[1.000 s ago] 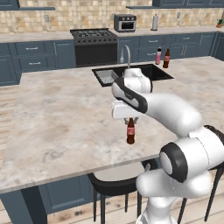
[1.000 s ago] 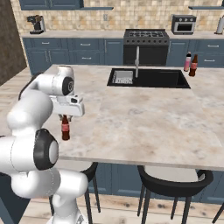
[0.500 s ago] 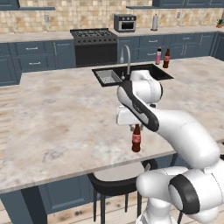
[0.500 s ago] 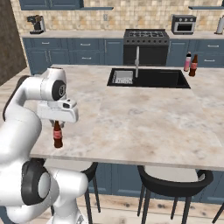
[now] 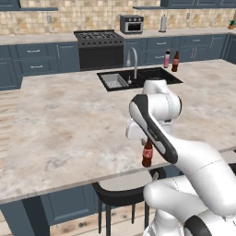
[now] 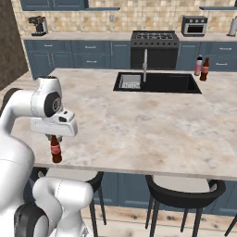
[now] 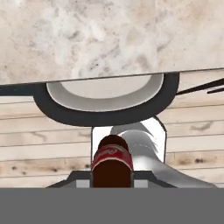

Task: Place the large bottle from the dining counter next to the other large bottle outside the sink, and place the small bottle from the dining counter next to the other small bottle inside the sink.

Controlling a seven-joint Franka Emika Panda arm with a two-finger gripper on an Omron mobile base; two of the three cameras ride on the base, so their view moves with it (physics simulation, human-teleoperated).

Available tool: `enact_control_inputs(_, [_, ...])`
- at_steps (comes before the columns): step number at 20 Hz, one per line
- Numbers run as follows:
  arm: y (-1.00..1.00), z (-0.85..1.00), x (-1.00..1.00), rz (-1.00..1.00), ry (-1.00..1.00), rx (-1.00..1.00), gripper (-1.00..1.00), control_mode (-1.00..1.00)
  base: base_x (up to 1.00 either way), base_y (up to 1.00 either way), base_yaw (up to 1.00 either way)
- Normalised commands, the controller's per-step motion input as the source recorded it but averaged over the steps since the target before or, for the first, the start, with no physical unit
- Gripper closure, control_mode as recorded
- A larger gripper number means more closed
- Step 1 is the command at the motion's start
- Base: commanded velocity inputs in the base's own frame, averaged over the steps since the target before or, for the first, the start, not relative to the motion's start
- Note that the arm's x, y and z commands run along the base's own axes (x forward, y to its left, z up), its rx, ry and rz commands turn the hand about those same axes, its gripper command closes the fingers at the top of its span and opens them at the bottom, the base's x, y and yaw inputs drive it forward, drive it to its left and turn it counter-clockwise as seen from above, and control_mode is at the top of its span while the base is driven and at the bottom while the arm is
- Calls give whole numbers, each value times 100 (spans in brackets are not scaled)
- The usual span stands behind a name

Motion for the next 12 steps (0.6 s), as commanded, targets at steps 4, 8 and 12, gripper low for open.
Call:
enact_control_inputs(4, [0,0,0,0,-31,0,100,-100,0,0,0])
enact_control_inputs(8, [0,5,-14,0,-18,0,100,-100,0,0,0])
enact_control_inputs(12, [0,38,-19,0,4,0,100,-100,0,0,0])
